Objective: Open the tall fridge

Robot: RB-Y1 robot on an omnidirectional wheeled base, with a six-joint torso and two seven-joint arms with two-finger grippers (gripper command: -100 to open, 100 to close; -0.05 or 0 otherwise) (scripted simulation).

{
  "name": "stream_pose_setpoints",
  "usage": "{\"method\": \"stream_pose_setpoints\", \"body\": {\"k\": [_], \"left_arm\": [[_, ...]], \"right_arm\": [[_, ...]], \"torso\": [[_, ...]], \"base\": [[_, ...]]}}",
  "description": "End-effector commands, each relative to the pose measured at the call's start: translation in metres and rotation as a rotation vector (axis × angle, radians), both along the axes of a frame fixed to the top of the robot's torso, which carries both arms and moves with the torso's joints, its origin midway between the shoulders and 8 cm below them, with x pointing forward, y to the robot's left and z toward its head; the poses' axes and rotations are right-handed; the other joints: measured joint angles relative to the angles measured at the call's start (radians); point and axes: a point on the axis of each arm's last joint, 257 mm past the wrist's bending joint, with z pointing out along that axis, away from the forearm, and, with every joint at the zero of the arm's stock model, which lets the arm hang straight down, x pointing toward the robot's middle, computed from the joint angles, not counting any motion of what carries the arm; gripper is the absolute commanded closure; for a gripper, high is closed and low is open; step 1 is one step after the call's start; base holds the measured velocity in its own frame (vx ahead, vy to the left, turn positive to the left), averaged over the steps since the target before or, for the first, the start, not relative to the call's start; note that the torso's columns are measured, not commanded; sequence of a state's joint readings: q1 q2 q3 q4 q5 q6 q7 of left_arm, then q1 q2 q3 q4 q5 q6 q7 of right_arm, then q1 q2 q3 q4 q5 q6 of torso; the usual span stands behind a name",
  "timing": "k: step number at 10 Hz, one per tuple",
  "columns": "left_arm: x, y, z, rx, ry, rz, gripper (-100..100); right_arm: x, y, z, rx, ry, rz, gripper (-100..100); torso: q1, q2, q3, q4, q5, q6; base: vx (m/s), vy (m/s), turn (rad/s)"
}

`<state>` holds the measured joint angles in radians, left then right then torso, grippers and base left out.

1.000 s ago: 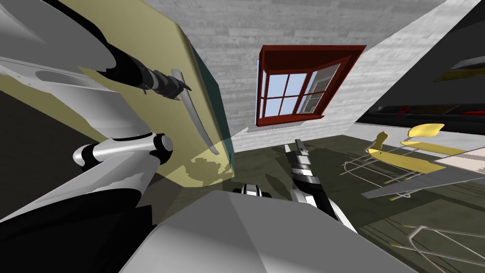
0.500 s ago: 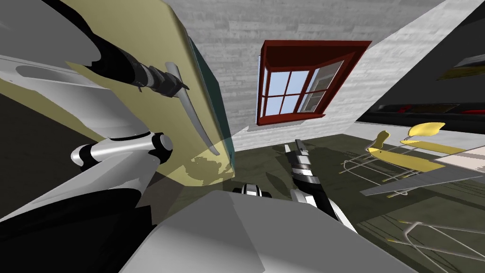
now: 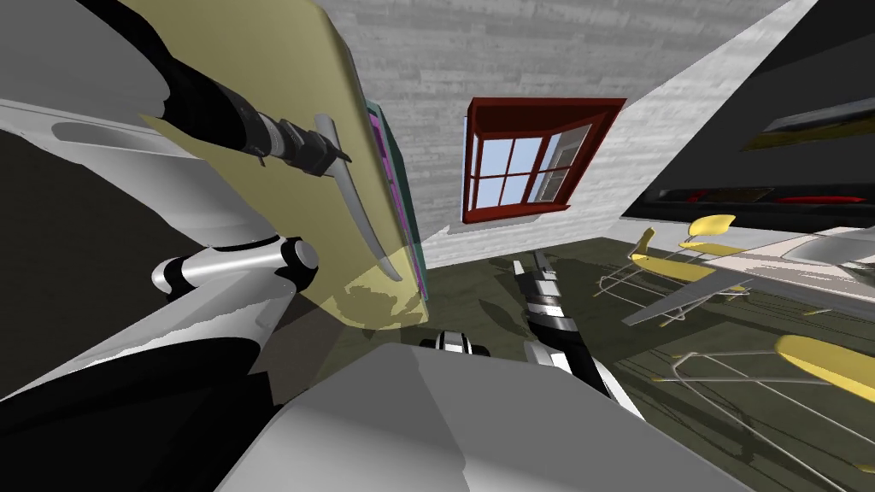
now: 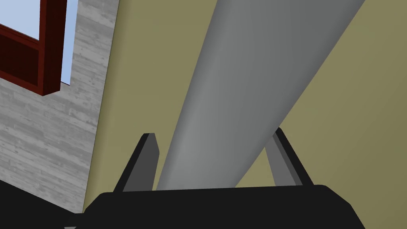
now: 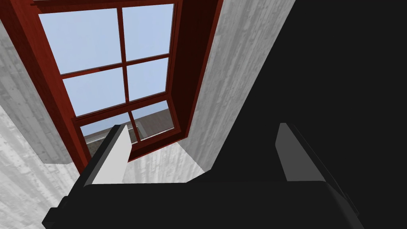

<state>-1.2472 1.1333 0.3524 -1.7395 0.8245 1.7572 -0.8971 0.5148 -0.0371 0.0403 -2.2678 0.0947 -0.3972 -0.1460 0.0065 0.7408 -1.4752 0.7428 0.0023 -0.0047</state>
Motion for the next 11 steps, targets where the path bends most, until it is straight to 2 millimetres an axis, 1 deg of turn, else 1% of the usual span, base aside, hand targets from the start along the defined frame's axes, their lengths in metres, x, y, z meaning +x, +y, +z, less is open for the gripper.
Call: {"method": "stream_pose_setpoints", "body": {"k": [1, 4, 5, 6, 7, 8, 9, 11], "left_arm": [[-0.009, -0.017, 0.007, -0.003, -0.017, -0.074, 100], [-0.019, -0.045, 0.01, 0.005, -0.023, -0.185, 100], [-0.017, -0.039, 0.007, 0.006, -0.011, -0.162, 100], [-0.018, -0.05, 0.003, 0.007, 0.0, -0.205, 100], [-0.021, -0.058, 0.004, 0.004, -0.001, -0.242, 100], [-0.021, -0.058, 0.004, 0.004, -0.001, -0.242, 100], [-0.024, -0.066, 0.004, 0.002, -0.003, -0.279, 100], [-0.031, -0.082, 0.006, -0.001, -0.006, -0.352, 100]], "right_arm": [[0.0, 0.0, 0.0, 0.0, 0.0, 0.0, 0], [0.0, 0.0, 0.0, 0.0, 0.0, 0.0, 0], [0.0, 0.0, 0.0, 0.0, 0.0, 0.0, 0], [0.0, 0.0, 0.0, 0.0, 0.0, 0.0, 0], [0.0, 0.0, 0.0, 0.0, 0.0, 0.0, 0], [0.0, 0.0, 0.0, 0.0, 0.0, 0.0, 0], [0.0, 0.0, 0.0, 0.0, 0.0, 0.0, 0], [0.0, 0.0, 0.0, 0.0, 0.0, 0.0, 0]], "torso": [[-0.002, 0.002, 0.001, 0.0, 0.0, 0.0], [-0.006, 0.003, 0.003, 0.0, -0.003, 0.004], [-0.008, 0.003, 0.002, 0.0, -0.004, 0.004], [-0.012, -0.007, -0.004, -0.002, -0.006, 0.003], [-0.013, -0.008, -0.006, -0.005, -0.007, 0.006], [-0.01, -0.001, 0.0, -0.004, -0.005, 0.008], [-0.007, -0.002, 0.0, -0.003, -0.003, 0.005], [0.004, 0.001, 0.0, -0.002, 0.002, 0.002]], "base": [[-0.318, 0.06, -0.002], [-0.355, 0.139, -0.03], [-0.177, 0.061, -0.027], [-0.153, 0.065, 0.0], [-0.286, 0.181, -0.032], [-0.226, 0.201, -0.06], [-0.163, 0.228, -0.036], [-0.28, 0.235, -0.051]]}}
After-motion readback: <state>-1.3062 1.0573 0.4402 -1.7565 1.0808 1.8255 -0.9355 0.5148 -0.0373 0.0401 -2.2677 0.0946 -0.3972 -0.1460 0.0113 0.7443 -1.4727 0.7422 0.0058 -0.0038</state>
